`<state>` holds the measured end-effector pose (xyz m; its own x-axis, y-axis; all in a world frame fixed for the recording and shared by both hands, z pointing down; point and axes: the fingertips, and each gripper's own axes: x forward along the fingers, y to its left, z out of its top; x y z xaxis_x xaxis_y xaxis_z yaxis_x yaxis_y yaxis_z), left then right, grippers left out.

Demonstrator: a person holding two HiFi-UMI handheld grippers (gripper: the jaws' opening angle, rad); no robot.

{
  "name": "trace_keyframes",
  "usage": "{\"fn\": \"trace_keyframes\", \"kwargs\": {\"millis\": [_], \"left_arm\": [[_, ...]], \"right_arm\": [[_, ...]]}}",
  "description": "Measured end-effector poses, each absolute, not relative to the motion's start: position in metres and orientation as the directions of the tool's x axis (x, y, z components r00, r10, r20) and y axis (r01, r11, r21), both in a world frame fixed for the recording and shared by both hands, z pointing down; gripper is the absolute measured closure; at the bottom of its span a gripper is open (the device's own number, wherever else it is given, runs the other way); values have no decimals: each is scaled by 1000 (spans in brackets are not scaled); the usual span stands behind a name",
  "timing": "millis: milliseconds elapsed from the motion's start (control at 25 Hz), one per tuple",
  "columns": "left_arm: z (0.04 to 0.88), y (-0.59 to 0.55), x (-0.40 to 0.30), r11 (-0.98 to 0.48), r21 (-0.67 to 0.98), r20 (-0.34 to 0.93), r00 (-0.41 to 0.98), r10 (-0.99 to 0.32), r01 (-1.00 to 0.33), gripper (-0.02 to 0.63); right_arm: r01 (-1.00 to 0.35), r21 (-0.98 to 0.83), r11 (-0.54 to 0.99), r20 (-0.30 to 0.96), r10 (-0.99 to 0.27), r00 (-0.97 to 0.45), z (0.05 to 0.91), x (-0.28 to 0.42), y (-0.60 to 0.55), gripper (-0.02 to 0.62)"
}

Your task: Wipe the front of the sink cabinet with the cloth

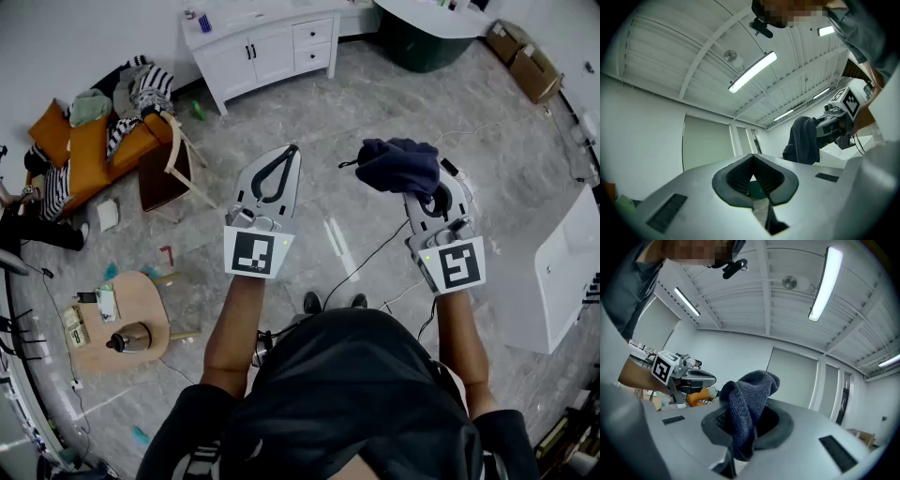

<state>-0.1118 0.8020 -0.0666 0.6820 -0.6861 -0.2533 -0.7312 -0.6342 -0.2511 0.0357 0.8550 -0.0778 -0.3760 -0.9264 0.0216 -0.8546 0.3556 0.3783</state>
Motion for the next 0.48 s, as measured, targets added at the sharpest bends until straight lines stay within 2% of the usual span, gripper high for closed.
{"fn": "trace_keyframes", "kwargs": {"millis": [480], "left_arm": [[-54,796,-116,-641,-213,-256,675,-692,-737,603]], "right_arm": [[-850,380,364,6,-920,-391,-75,33,853,557]]}}
